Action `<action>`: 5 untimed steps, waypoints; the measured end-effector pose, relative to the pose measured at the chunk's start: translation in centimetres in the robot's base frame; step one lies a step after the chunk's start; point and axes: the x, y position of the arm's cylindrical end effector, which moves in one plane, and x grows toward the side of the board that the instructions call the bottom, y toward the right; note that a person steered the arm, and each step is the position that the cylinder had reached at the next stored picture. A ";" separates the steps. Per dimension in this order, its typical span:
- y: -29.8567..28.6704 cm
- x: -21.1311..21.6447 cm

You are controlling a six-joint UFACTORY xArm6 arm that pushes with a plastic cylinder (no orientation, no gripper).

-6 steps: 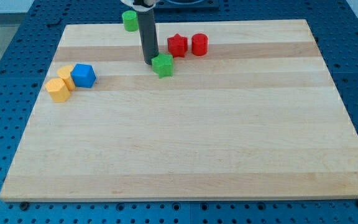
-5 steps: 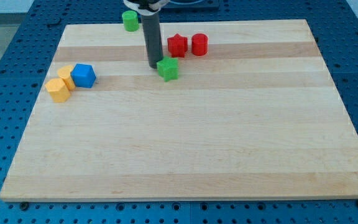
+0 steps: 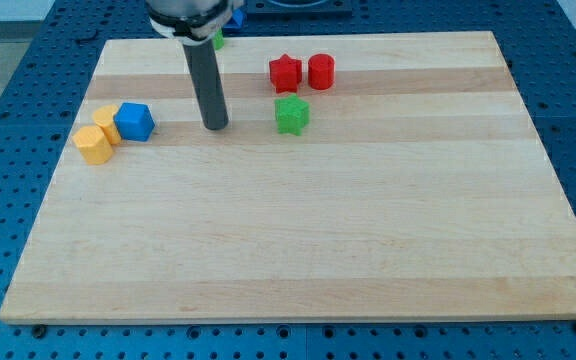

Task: Slide the green star down towards the center

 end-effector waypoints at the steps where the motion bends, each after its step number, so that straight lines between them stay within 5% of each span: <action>1: 4.1 -0.3; 3: 10.0 -5.3; 5: 10.7 0.8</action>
